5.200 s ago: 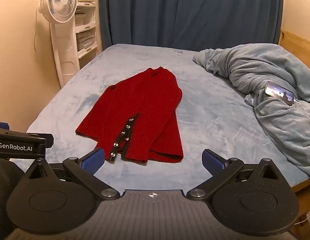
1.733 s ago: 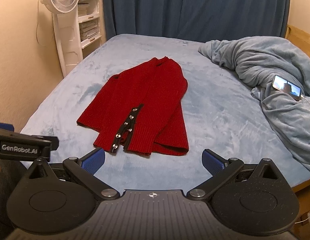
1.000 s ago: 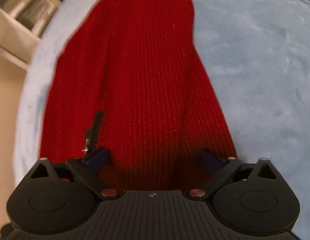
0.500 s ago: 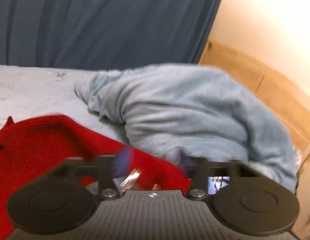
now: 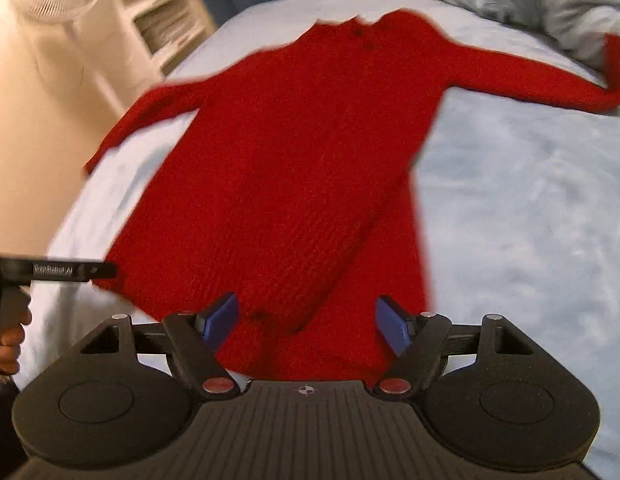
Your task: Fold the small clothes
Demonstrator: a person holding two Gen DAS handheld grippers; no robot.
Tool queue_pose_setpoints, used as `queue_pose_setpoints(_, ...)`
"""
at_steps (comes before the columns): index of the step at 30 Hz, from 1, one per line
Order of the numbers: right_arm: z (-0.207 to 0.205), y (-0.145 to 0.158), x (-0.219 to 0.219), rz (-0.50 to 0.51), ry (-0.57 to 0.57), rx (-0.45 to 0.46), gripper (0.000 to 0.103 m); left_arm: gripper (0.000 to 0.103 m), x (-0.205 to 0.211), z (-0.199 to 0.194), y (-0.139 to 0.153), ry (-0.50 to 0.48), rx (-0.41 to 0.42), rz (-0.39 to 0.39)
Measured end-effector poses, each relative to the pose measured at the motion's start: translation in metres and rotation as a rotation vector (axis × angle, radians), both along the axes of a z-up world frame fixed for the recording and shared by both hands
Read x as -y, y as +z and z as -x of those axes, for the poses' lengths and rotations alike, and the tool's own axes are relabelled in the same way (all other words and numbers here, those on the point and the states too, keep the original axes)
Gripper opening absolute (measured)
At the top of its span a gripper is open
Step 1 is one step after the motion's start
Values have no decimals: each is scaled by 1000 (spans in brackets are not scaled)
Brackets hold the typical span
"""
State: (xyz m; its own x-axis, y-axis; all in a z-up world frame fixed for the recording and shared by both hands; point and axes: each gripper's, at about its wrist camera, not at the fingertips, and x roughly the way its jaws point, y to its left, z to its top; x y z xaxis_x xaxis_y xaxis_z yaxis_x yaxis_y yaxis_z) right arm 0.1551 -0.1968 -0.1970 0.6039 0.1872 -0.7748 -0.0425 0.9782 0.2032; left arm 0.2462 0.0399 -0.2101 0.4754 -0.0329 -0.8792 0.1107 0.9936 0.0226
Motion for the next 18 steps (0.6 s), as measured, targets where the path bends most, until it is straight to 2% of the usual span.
queue_pose_setpoints(1,-3,-7,-12,73,17,-11,78,101,5,4,-2,-42,-1,-2)
queue_pose_setpoints(3,-4,-17,-22,192,56,-16,75,102,12,3,-8,-108,13,-65)
queue_pose_setpoints(4,-5,-21,-24,231,72,-3,63,102,13,3,-10,-123,19,-96)
queue_pose_setpoints(5,-9,-20,-20,229,71,19,47,102,14,2,-14,-133,21,-119)
queue_pose_setpoints(6,-8,-12,-6,179,34,34,23,102,13,2,-14,-131,16,-134)
queue_pose_setpoints(8,-13,2,27,117,-120,86,8,103,5,-6,-19,-102,1,-126)
queue_pose_setpoints(10,-25,17,65,144,-261,134,7,103,-5,-10,-19,-62,-8,-89)
queue_pose_setpoints(13,-45,19,126,117,-420,88,7,103,-12,-19,-18,-20,-11,-60)
queue_pose_setpoints(16,-53,11,166,51,-497,35,6,103,-10,-20,-13,-12,2,-52)
queue_pose_setpoints(18,-44,1,178,45,-532,5,0,103,-6,-20,-16,-19,3,-75)
